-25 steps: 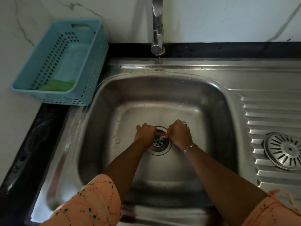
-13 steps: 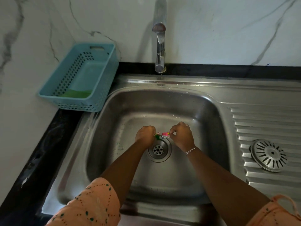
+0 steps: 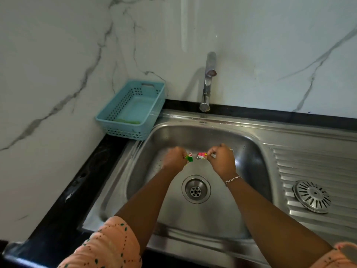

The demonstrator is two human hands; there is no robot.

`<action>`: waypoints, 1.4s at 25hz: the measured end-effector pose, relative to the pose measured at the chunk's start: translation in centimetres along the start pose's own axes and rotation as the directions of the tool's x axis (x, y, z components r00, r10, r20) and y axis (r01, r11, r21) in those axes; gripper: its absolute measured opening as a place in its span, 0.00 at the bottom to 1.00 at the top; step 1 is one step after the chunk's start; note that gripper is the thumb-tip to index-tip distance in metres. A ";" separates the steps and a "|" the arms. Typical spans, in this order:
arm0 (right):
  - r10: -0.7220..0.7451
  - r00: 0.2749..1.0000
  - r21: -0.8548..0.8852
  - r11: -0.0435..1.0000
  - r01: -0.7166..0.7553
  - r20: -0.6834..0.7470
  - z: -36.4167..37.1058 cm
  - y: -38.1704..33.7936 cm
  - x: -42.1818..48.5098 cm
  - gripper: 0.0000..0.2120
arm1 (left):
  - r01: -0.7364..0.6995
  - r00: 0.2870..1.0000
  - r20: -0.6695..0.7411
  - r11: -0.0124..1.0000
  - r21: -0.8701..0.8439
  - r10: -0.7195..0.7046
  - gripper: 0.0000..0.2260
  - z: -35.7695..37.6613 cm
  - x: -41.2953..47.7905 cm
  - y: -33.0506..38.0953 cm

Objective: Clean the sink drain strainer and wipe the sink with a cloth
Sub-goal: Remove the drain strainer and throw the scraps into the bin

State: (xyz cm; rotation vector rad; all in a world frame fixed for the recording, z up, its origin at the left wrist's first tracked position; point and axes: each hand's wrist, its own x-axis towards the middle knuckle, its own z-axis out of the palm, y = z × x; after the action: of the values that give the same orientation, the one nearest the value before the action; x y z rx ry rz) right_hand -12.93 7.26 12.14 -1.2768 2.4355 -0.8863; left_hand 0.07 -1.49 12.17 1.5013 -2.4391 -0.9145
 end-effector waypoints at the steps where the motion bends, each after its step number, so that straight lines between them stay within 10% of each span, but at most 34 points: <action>1: -0.023 1.000 0.010 1.000 0.023 -0.014 -0.2 -0.9 -0.2 0.03 | 0.006 1.000 -0.026 1.000 -0.015 -0.006 0.04 -0.9 -0.5 -0.2; 21: -0.341 0.939 0.117 0.935 0.334 0.044 6.8 -19.6 -17.5 0.03 | 0.088 0.947 -0.297 0.987 -0.136 -0.125 0.04 -13.2 -23.7 -15.0; 35: -0.558 0.730 0.234 0.829 0.508 0.395 20.8 -27.3 -35.7 0.04 | 0.526 0.730 -0.241 0.751 -0.400 -0.640 0.04 -10.0 -43.8 -35.2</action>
State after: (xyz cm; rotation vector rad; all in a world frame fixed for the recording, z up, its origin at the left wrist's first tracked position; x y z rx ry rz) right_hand 35.79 16.09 10.71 -1.9378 1.6502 -0.7201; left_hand 52.79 20.11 9.05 2.1337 -1.4742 -0.9333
